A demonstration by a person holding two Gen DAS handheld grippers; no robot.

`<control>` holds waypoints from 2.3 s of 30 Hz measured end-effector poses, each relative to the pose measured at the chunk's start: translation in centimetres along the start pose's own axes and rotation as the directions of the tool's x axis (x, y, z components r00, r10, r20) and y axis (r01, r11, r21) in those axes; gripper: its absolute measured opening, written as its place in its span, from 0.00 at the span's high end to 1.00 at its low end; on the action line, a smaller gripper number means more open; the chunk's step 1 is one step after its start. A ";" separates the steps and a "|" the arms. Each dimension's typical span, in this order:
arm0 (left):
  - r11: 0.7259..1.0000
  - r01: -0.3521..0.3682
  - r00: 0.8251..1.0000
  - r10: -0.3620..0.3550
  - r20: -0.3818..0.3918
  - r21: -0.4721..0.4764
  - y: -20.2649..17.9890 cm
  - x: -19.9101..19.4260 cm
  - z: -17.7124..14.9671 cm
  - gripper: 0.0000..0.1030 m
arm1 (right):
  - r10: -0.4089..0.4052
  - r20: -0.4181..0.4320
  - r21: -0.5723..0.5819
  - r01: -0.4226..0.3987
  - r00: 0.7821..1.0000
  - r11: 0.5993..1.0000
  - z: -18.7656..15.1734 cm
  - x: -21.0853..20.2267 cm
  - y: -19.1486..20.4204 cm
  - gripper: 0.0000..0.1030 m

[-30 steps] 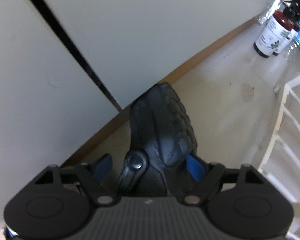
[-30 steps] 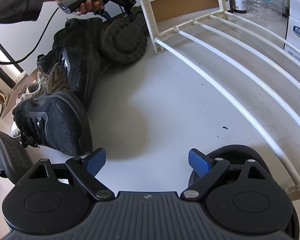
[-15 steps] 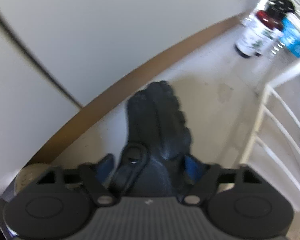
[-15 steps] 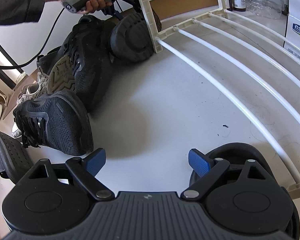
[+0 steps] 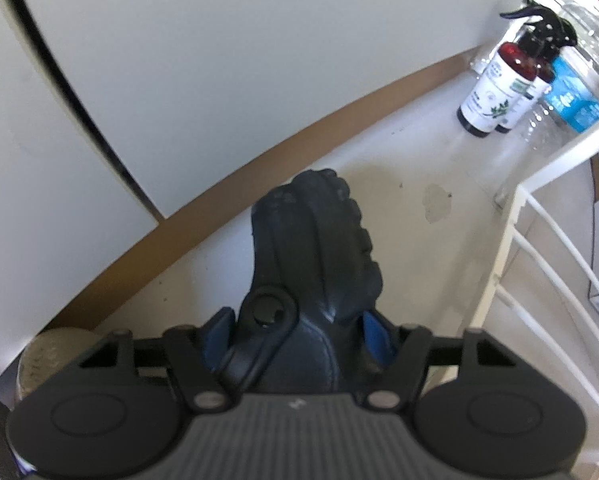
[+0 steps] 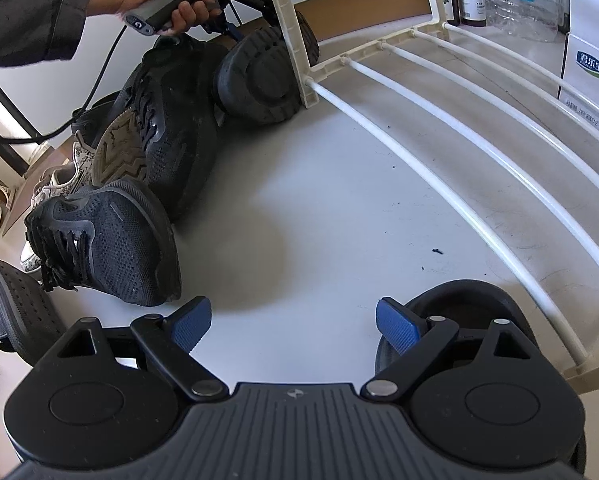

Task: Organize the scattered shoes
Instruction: 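Carry the black clog with the left gripper toward the first clog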

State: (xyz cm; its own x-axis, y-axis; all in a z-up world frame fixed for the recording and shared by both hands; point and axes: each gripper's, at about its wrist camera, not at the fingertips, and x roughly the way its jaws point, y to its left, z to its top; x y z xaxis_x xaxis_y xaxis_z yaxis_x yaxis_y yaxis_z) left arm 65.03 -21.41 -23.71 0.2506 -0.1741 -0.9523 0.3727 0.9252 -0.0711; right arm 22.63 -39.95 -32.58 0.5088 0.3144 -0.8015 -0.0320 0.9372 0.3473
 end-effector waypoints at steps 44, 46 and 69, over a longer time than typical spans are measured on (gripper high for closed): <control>0.997 0.073 0.941 -0.063 0.332 -0.018 -2.7 -12.8 -8.8 0.38 | -0.034 0.084 -0.020 0.035 0.996 0.999 -1.6 -6.7 2.4 0.10; 0.997 0.079 0.939 -0.067 0.337 -0.020 -3.2 -13.7 -9.8 0.38 | -0.033 0.088 -0.026 0.036 0.996 0.999 -2.3 -7.8 2.8 0.10; 0.975 0.139 0.965 -0.094 0.246 -0.172 -4.9 -25.3 -33.0 0.38 | 0.040 0.126 -0.131 -0.024 0.991 0.991 -8.1 -15.9 8.4 0.10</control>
State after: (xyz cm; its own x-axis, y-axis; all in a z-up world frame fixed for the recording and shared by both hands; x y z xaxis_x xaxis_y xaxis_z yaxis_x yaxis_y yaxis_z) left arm 27.40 -10.44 -9.02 0.4262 -0.3379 -0.8391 0.2448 0.9361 -0.2526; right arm 7.31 -35.90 -20.87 0.6116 0.3304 -0.7188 -0.1562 0.9412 0.2997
